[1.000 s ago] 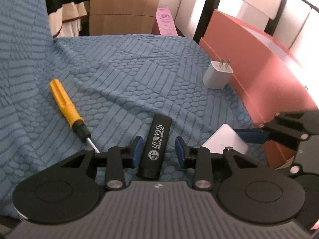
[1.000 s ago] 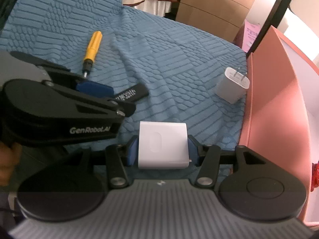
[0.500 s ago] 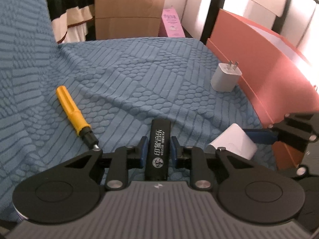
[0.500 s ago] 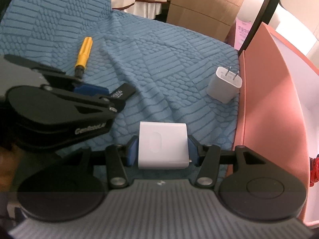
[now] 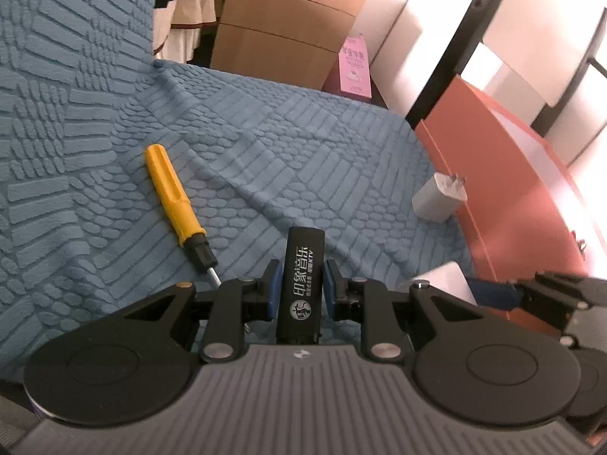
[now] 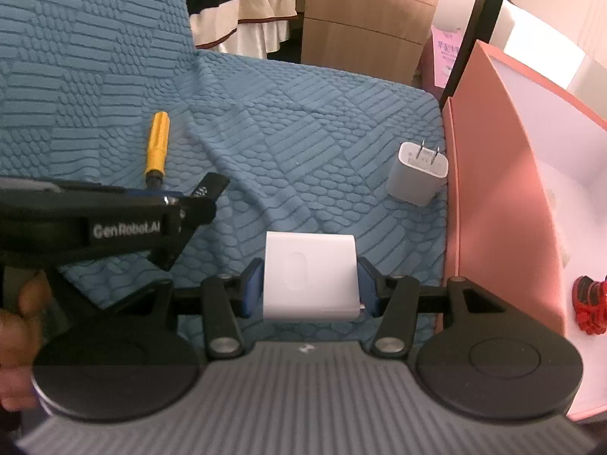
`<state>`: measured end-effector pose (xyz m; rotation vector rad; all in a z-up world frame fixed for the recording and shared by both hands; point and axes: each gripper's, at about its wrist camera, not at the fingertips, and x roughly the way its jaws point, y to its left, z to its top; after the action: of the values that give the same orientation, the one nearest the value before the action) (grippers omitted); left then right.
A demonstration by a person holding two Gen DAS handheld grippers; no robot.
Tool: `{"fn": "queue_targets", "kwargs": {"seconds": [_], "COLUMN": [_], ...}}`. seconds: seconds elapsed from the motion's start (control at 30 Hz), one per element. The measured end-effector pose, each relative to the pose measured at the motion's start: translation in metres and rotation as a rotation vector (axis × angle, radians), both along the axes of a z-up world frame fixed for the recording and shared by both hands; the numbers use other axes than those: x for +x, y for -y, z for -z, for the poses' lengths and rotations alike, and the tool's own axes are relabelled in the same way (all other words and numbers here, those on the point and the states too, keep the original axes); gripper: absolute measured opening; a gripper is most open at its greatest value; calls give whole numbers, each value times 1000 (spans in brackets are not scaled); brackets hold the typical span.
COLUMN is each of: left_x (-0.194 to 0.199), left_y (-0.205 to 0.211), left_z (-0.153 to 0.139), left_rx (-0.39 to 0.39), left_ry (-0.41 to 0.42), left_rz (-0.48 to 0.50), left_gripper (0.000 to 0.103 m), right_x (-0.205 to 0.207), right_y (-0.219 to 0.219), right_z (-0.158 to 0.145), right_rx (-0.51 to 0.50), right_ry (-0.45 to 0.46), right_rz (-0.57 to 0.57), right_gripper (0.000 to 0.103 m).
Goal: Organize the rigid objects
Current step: 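Grasp and lift black USB stick with left gripper while right gripper holds charger, then carry USB stick with left gripper while right gripper carries square charger over pink box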
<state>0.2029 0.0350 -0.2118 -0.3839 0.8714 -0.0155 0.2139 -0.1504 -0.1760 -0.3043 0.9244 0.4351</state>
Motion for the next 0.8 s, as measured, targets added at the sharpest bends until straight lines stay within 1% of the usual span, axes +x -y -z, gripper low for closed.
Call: {"fn": "queue_targets", "kwargs": {"seconds": [0.07,0.17,0.27,0.3,0.37,0.47,0.53,0.63,0.7,0.77,0.8], "left_x": [0,-1,-5,-8,-12,-17,-21,-27,-29,-32,-35], "left_y": [-2,0,-2,0,3,4,8,12,15,17,19], "left_z": [-3,-9,-18,-23,-32,-46,-57,-77,-91,-108,-118], "left_rx": [-19,-26,-73,-61,-33,-51,-47,-45,-56,-63,-52], "left_ry": [10,20,32,43,59,80,100,128,125,141,153], "left_rz": [-10,-5,-3,-2,-3,-3,-1,-2,-5,0,2], "left_gripper": [27,27,27,27,27,27,27,27,27,27,27], "right_x": [-1,-1,-2,-1,-1,-1,-2,-7,-11,-15,-16], "right_y": [0,4,8,10,15,22,27,32,36,40,44], "right_z": [0,0,-5,-9,-18,-35,-47,-67,-80,-91,-97], "right_rx": [-6,4,19,28,51,88,112,136,142,160,175], "right_ry": [-1,-17,-19,-18,-11,7,23,55,79,88,89], "right_rz": [-5,7,17,22,37,54,59,60,58,64,71], "right_gripper": [55,55,55,55,55,55,55,55,55,55,55]}}
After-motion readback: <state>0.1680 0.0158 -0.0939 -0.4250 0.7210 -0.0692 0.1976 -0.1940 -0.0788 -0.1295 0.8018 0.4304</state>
